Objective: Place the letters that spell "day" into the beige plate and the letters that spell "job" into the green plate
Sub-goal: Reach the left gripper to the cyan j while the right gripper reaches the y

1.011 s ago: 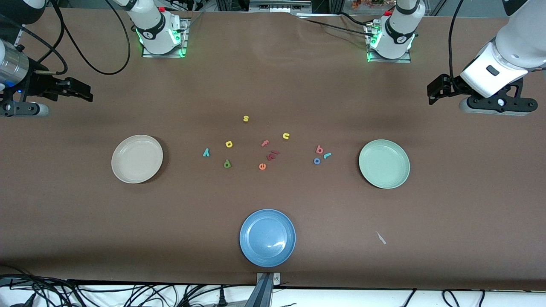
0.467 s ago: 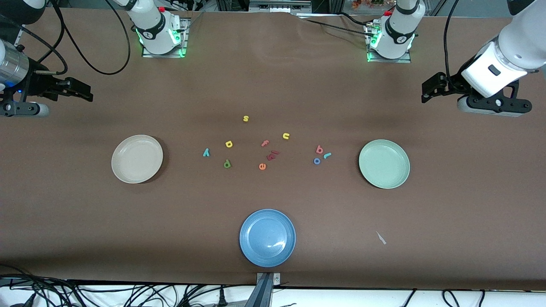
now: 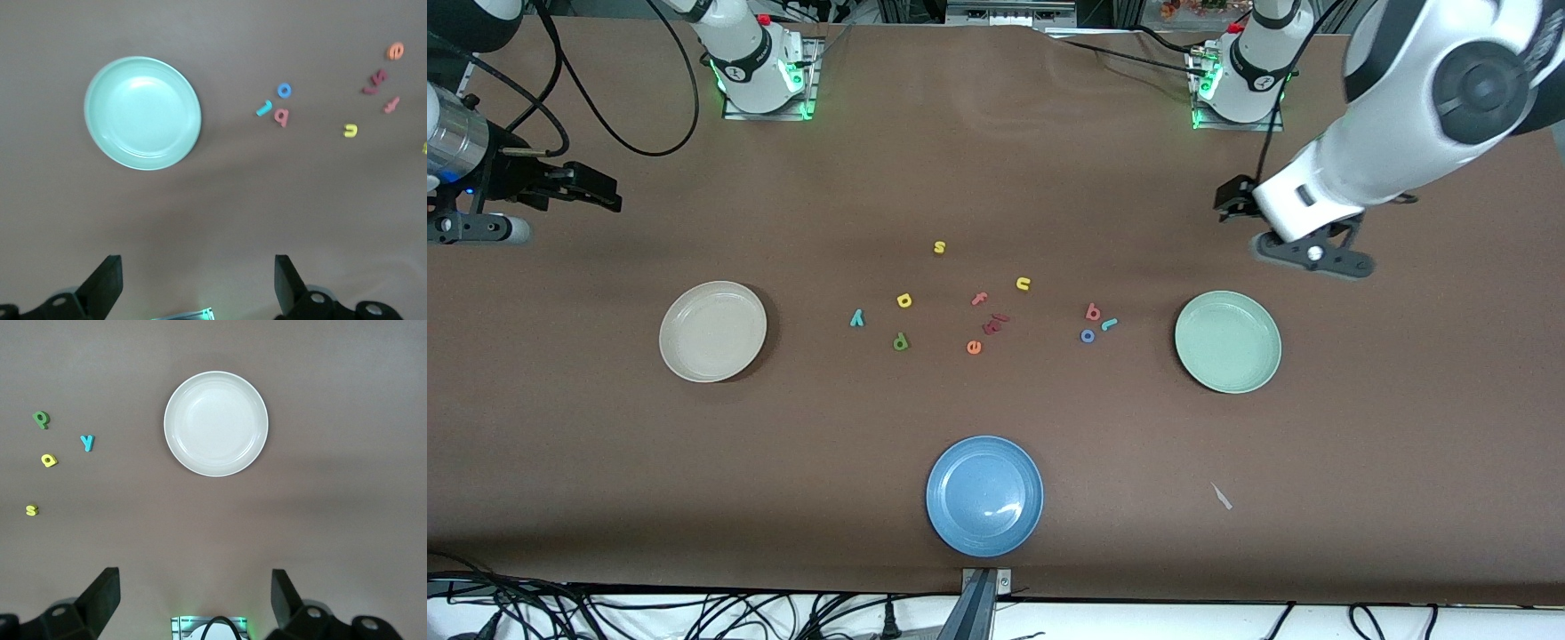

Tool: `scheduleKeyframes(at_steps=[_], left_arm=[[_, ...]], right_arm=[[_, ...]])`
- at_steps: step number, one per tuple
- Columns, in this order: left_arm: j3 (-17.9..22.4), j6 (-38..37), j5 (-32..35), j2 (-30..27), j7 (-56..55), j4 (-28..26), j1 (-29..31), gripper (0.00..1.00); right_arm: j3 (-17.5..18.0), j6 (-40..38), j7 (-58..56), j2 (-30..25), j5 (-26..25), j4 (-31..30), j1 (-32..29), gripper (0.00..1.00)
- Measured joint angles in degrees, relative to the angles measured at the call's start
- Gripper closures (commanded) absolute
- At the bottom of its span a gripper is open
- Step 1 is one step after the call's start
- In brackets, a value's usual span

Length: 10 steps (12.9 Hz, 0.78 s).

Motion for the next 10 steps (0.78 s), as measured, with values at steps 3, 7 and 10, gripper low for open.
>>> scheduleKeyframes(at_steps=[3, 7, 10], left_arm=[[-0.20, 1.39, -0.05, 4.46, 0.18, 0.33, -5.62, 0.00], [-0.09, 14.81, -0.04, 13.98, 10.48, 0.51, -8.48, 0.00], [0.28, 20.69, 0.07, 20.92, 23.24, 1.05, -8.00, 0.00]], right_arm=[[0.00, -0.09, 0.00, 0.12, 0.00, -0.01, 0.00, 0.00], [0.27, -0.11, -0.10, 0.33, 0.00, -0.02, 0.22, 0.00], [0.84, -0.33, -0.07, 0.46, 0.01, -0.15, 0.57, 0.00]])
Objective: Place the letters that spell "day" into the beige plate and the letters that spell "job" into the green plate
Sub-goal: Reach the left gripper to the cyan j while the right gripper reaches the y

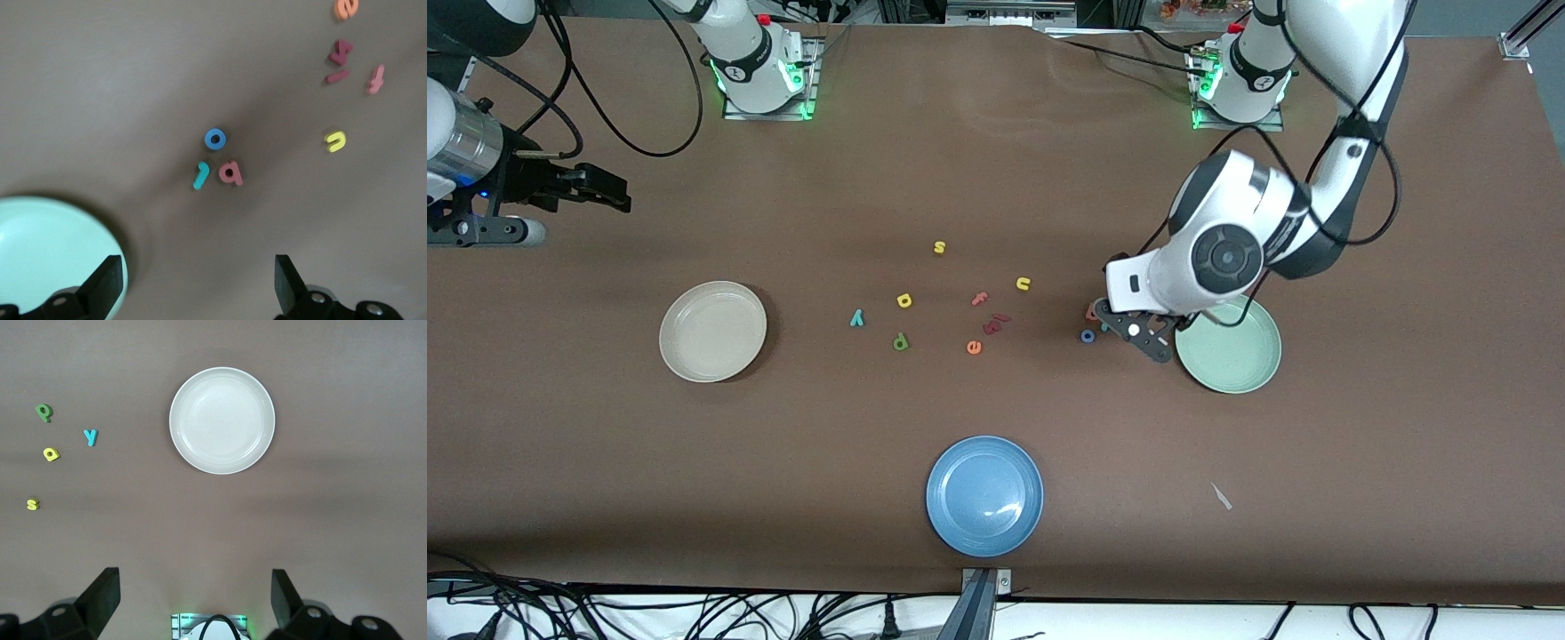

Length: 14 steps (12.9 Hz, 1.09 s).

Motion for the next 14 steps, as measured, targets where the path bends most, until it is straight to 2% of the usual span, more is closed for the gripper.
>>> scheduleKeyframes(at_steps=[3, 5, 7, 11, 14], left_arm=[[0.06, 2.83, 2.59, 2.23, 9.46, 0.33, -0.09, 0.02], [-0.21, 4.81, 5.19, 3.46, 14.02, 0.30, -1.07, 0.22], [-0.28, 7.51, 8.89, 5.54, 17.39, 0.25, -2.37, 0.32], [0.04, 16.27, 9.62, 9.93, 29.84, -1.17, -2.21, 0.32], [0.02, 18.64, 9.62, 10.17, 33.11, -3.89, -2.08, 0.35]], right_arm=[[2.34, -0.05, 0.00, 0.17, 0.07, -0.25, 0.70, 0.00], [4.80, 0.10, 0.17, 0.68, 0.08, -0.49, 1.74, 0.00], [5.68, 1.29, 1.63, 2.08, 0.36, -0.80, 3.42, 0.00], [6.03, 9.73, 13.50, 6.13, 0.82, -3.97, 9.02, 0.00], [6.93, 17.62, 22.55, 8.86, 0.82, -8.60, 12.51, 0.00]])
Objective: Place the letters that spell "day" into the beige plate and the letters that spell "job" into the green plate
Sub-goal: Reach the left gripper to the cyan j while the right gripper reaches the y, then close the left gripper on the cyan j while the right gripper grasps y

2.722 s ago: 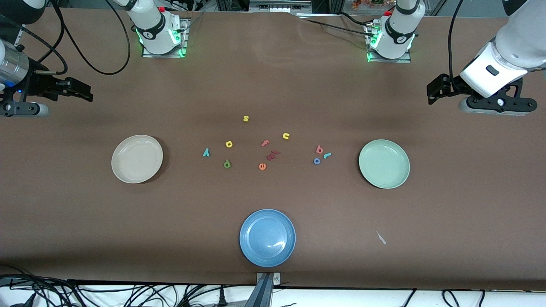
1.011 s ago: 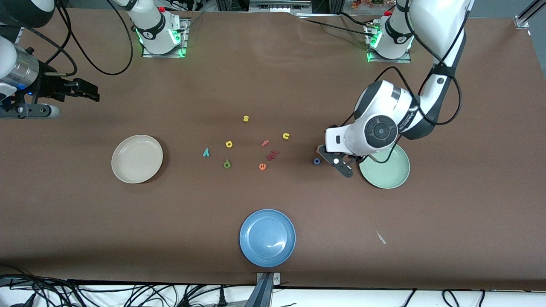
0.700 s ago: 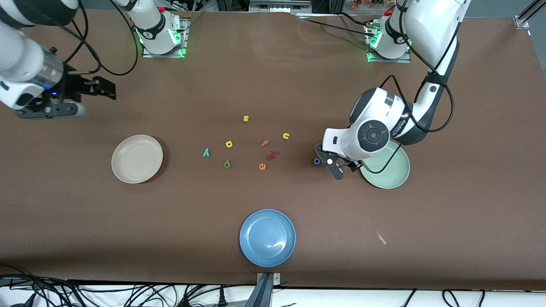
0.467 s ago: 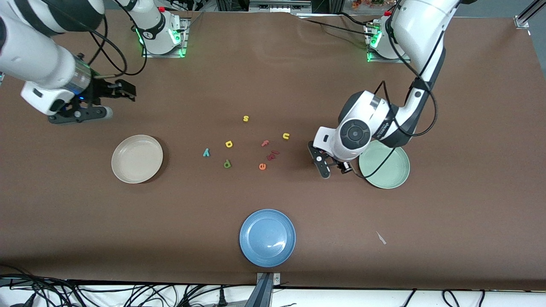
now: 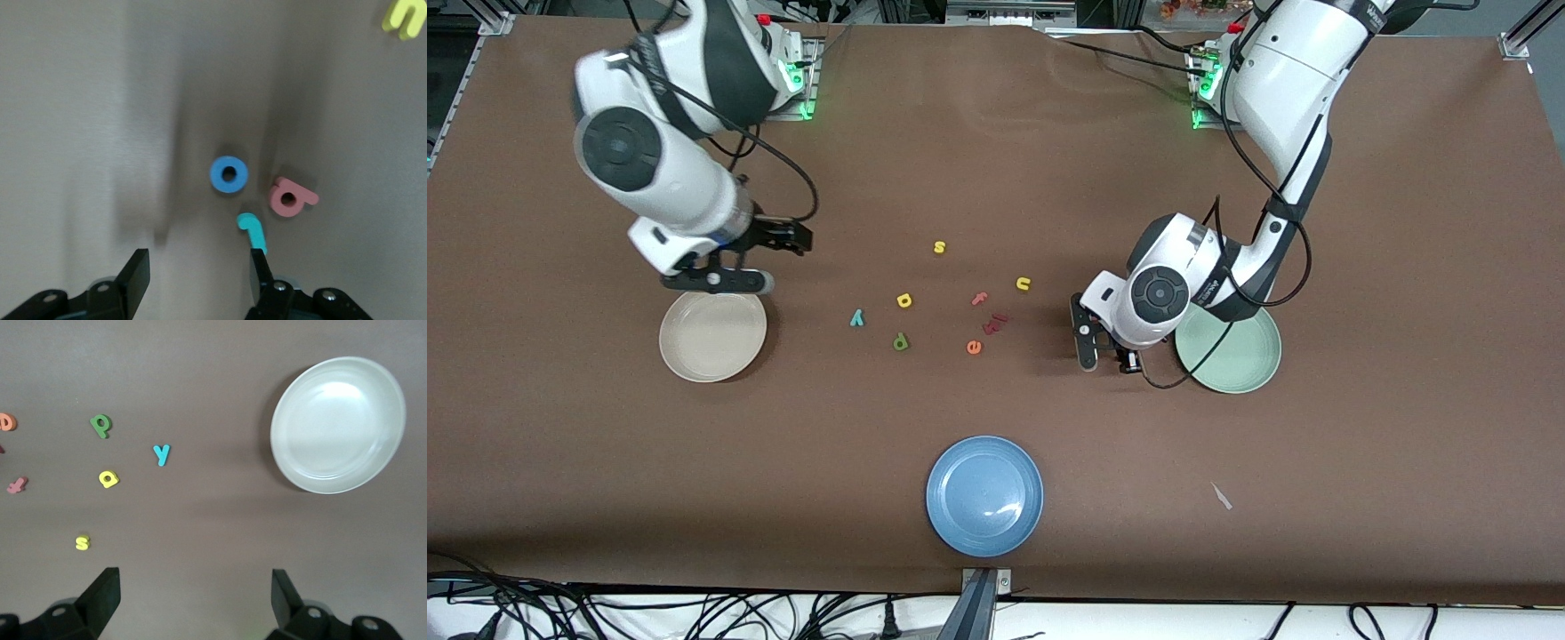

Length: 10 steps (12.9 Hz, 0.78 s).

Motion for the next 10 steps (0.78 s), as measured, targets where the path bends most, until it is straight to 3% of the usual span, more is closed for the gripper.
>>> scheduleKeyframes(at_steps=[6, 10], left_arm=[[-0.34, 2.86, 0.00, -1.67, 0.46, -4.28, -0.15, 0.38], [-0.47, 3.23, 0.00, -2.40, 0.46, -5.96, -0.24, 0.43]], right_arm=[[1.25, 24.63, 1.02, 4.24, 0.01, -14.52, 0.19, 0.00], [2.74, 33.81, 1.08, 11.08, 0.01, -16.23, 0.44, 0.00]])
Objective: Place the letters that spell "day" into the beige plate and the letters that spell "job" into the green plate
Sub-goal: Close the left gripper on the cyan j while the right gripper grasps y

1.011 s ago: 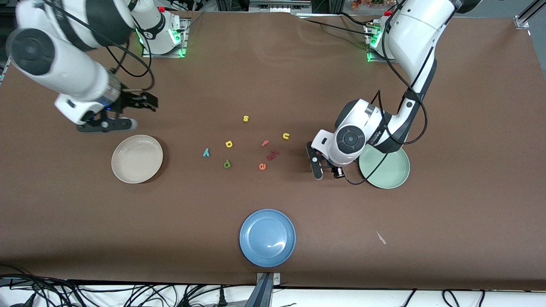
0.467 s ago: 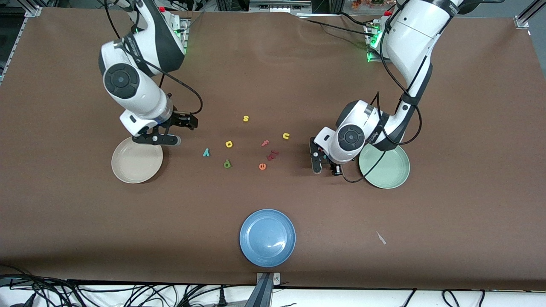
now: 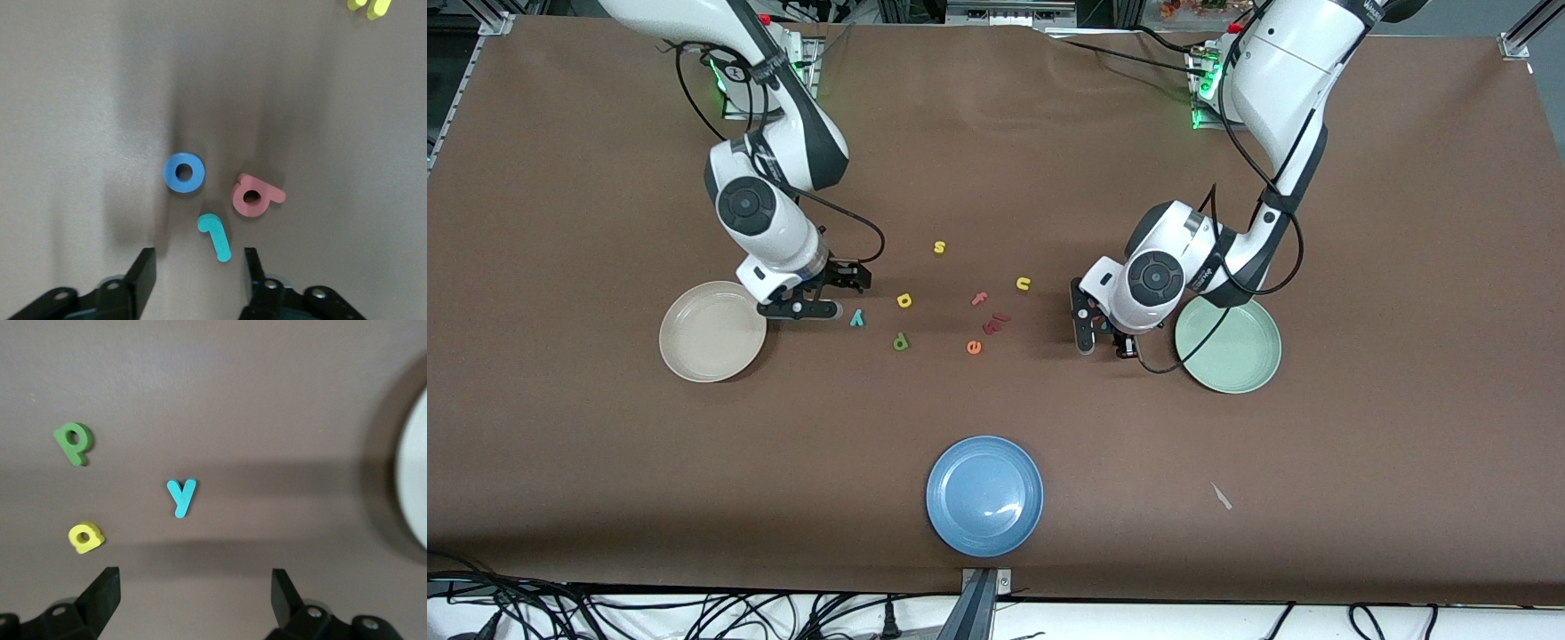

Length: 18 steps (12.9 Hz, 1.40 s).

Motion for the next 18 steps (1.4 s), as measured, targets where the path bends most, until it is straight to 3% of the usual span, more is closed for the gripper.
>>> scheduleKeyframes(at_steps=[5, 7, 10, 11, 15, 18], left_arm=[[-0.04, 2.49, 0.00, -0.01, -0.08, -1.94, -0.79, 0.48], [-0.02, 2.66, 1.14, -0.01, -0.08, -2.24, -0.79, 0.62], [-0.02, 2.68, 1.33, -0.02, -0.08, -2.31, -0.79, 0.96], [-0.02, 2.68, 1.33, -0.02, -0.08, -2.38, -0.82, 1.00], [-0.03, 2.16, 1.37, -0.74, -0.08, -2.36, -1.16, 1.00], [0.32, -5.97, 1.37, -5.52, -0.08, -1.80, -0.81, 1.00]], right_arm=[[0.08, 3.03, 0.40, 5.80, 0.00, 2.41, 1.37, 0.01], [0.03, 3.03, 0.40, 7.10, 0.00, 4.09, 1.34, 0.06], [-0.03, 3.03, 0.39, 9.56, -0.01, 6.74, 1.14, 0.16], [-0.03, 3.03, 0.39, 10.59, -0.01, 7.84, 1.14, 0.19], [-0.30, 3.01, -0.96, 11.85, -0.03, 9.14, 0.99, 0.32], [-0.55, 2.99, -2.64, 11.86, -0.04, 9.18, -0.12, 0.44]])
